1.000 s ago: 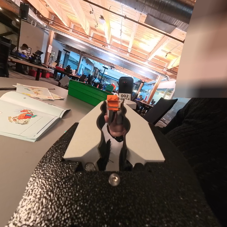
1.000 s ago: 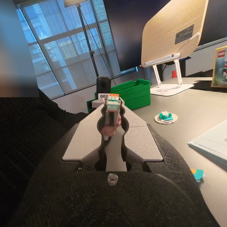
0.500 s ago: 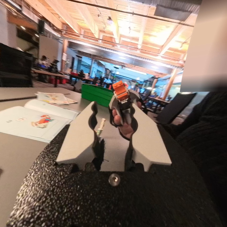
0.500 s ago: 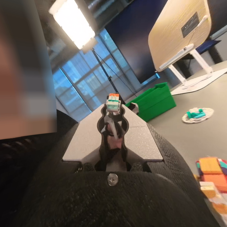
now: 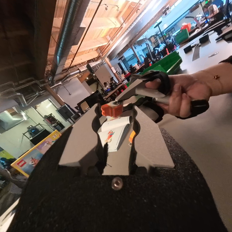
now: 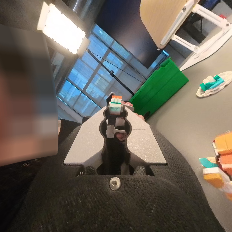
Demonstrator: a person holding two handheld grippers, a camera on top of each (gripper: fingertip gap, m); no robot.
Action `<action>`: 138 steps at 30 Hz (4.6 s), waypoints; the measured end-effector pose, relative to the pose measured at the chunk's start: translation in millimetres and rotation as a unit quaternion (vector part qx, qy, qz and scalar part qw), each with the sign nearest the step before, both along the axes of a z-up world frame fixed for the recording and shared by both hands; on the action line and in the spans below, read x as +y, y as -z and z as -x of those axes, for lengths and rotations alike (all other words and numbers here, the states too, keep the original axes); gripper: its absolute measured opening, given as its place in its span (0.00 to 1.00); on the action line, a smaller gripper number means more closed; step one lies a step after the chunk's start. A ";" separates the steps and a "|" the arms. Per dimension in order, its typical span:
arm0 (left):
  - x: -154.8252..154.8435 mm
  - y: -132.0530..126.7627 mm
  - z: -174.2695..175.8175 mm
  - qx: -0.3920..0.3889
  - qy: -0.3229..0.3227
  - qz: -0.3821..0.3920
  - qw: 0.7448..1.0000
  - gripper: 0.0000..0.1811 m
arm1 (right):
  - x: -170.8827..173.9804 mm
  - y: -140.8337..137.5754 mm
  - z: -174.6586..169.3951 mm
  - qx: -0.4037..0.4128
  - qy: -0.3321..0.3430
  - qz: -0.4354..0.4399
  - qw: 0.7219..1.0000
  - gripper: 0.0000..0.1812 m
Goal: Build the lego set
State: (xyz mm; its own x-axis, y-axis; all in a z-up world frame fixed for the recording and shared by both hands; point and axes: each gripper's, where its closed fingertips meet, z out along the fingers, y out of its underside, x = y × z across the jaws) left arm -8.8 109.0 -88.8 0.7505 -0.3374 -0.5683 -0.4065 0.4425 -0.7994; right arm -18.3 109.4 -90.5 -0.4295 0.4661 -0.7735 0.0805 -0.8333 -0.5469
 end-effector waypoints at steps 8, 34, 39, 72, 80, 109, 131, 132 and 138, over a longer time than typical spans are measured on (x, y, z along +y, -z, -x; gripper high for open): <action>5.7 2.4 7.2 0.019 -0.038 -0.004 0.999 0.21 | -4.4 4.0 1.3 -0.012 -0.019 0.012 1.000 0.11; 1.3 23.1 4.1 0.054 0.051 0.049 0.996 0.05 | 8.8 14.2 -5.2 -0.058 0.021 -0.049 0.997 0.11; 3.8 22.5 5.9 0.059 0.031 0.045 0.997 0.04 | 10.9 13.2 -4.7 -0.054 0.034 -0.058 0.996 0.11; 24.6 8.5 48.6 -0.123 -0.041 0.099 0.987 0.04 | 26.9 -3.8 -7.8 -0.017 0.154 -0.183 0.971 0.15; 29.5 9.1 62.0 -0.196 -0.035 0.134 0.971 0.04 | 26.5 -3.4 -7.9 -0.017 0.162 -0.198 0.967 0.15; 15.1 8.9 22.4 -0.059 -0.020 0.076 0.995 0.04 | 19.4 9.1 11.0 -0.060 0.144 -0.137 0.978 0.14; 8.9 17.3 8.8 -0.024 0.039 0.094 0.995 0.04 | 23.5 7.4 -2.8 -0.053 0.104 -0.094 0.989 0.08; 9.0 17.5 8.4 -0.025 0.040 0.095 0.994 0.03 | 23.7 7.5 -3.1 -0.053 0.103 -0.092 0.989 0.08; 9.8 20.7 7.8 -0.036 0.053 0.114 0.991 0.04 | 23.8 10.4 -3.1 -0.056 0.105 -0.087 0.989 0.08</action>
State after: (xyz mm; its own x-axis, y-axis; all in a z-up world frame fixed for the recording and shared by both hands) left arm -16.6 118.8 -109.6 0.7401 -0.5295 -0.4146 -0.3061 0.2837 -0.9087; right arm -15.2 133.2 -100.9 -0.2249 0.6667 -0.7105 -0.0155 -0.7316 -0.6816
